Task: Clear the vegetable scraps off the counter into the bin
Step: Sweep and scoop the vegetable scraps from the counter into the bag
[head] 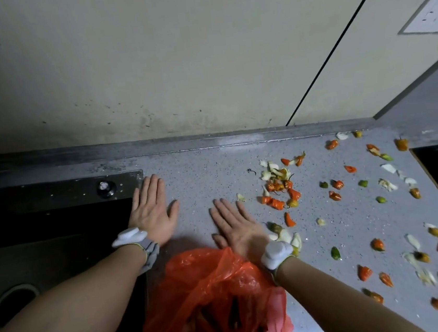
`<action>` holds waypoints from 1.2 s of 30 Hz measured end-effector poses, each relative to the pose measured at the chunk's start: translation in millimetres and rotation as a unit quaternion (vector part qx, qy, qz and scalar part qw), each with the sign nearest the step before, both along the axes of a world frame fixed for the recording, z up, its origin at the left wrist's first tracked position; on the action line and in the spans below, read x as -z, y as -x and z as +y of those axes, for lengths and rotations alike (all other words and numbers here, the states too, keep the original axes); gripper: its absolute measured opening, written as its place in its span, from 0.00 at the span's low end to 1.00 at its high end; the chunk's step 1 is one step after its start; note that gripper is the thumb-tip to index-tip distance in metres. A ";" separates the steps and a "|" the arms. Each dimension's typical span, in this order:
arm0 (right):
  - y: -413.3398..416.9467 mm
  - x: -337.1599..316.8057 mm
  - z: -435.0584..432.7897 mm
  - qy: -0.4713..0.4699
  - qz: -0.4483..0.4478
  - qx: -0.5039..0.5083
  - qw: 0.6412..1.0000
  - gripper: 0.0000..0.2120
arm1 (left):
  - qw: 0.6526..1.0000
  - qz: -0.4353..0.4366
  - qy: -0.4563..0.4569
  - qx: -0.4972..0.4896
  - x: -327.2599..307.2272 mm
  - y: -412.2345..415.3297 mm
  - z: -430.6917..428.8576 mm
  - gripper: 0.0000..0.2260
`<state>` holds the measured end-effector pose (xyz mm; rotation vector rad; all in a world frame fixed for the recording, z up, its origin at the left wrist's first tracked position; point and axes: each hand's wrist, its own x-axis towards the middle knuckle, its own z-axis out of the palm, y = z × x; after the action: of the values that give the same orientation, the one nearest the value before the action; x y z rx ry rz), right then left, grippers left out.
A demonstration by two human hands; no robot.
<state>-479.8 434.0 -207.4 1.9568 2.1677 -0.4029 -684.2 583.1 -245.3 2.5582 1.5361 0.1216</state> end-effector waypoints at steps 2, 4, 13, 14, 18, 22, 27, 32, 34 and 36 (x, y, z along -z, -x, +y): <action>-20.2 -6.8 -4.3 0.026 -0.040 0.106 0.993 0.34 | 1.000 0.002 0.002 0.001 0.0 0.5 -0.2 0.34; -42.0 -15.6 -7.5 0.038 -0.096 0.164 0.981 0.34 | 1.000 0.004 0.005 0.000 0.6 0.9 0.7 0.34; -33.8 -7.2 -79.9 0.005 -0.062 0.037 0.997 0.29 | 1.000 0.011 0.005 -0.002 -1.5 0.0 -0.8 0.34; -34.2 -2.2 -83.1 0.011 -0.071 0.026 0.997 0.29 | 1.000 0.010 0.003 -0.007 -2.7 0.4 0.5 0.34; -62.6 1.1 -91.7 -0.015 -0.090 0.092 0.992 0.27 | 1.000 0.011 0.015 -0.004 -1.0 -0.9 0.6 0.35; -103.7 -11.5 -80.5 -0.015 -0.116 0.188 0.975 0.30 | 1.000 0.009 0.009 -0.003 -0.5 0.4 0.2 0.34; -114.7 -24.4 -41.0 -0.088 -0.058 0.196 0.975 0.24 | 1.000 0.016 0.005 -0.002 -0.7 -0.6 1.0 0.34; -116.3 -29.0 36.7 -0.047 -0.039 0.207 0.976 0.28 | 1.000 0.007 -0.003 -0.006 1.1 -0.2 0.7 0.34; -116.8 -26.2 60.1 -0.013 -0.045 0.173 0.984 0.30 | 1.000 0.005 0.002 -0.001 1.3 0.4 1.0 0.34; -116.6 -21.4 72.9 0.012 -0.032 0.119 0.992 0.28 | 1.000 -0.001 0.000 -0.003 1.7 0.7 0.8 0.34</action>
<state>-363.2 506.9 -186.0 2.1895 1.8893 -0.3957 -684.9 584.0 -247.0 2.5515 1.5442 0.1248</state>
